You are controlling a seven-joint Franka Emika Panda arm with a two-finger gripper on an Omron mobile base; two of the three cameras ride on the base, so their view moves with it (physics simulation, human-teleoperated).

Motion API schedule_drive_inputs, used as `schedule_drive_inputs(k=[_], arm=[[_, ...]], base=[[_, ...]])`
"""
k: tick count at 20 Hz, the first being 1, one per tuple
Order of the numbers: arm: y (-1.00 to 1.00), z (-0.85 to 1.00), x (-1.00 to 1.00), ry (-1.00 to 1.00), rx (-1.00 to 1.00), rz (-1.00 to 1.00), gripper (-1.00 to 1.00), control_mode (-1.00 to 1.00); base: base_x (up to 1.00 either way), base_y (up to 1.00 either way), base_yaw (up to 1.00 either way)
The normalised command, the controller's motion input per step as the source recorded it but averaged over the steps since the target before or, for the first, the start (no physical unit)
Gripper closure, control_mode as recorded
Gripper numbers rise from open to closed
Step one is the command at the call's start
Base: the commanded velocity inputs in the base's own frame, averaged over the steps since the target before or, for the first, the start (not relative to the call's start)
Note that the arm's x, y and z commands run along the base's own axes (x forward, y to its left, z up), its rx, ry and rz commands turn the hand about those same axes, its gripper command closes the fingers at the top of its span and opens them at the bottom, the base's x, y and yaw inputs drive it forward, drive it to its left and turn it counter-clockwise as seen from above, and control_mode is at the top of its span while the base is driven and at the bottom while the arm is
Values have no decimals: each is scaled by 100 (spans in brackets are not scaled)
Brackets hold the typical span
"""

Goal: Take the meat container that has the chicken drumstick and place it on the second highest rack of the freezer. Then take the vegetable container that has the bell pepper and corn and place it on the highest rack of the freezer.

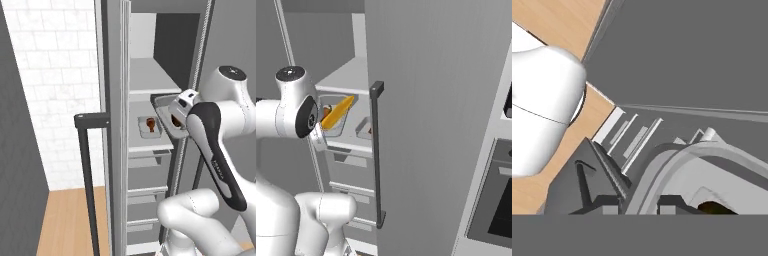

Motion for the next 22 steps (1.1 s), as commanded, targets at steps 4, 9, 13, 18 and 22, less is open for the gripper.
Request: schedule_drive_inputs(k=[4,9,13,18,22], arm=[[0,56,56,-18,0,-3,100,-100],[11,54,77,-2,0,-5,100,-100],[14,30,73,0,0,-2,100,-100],[4,9,72,4,0,0,100,-100],[1,0,76,5,0,0,100,-100]], base=[[0,0,0],[0,0,0],[0,0,0],[0,0,0],[0,0,0]])
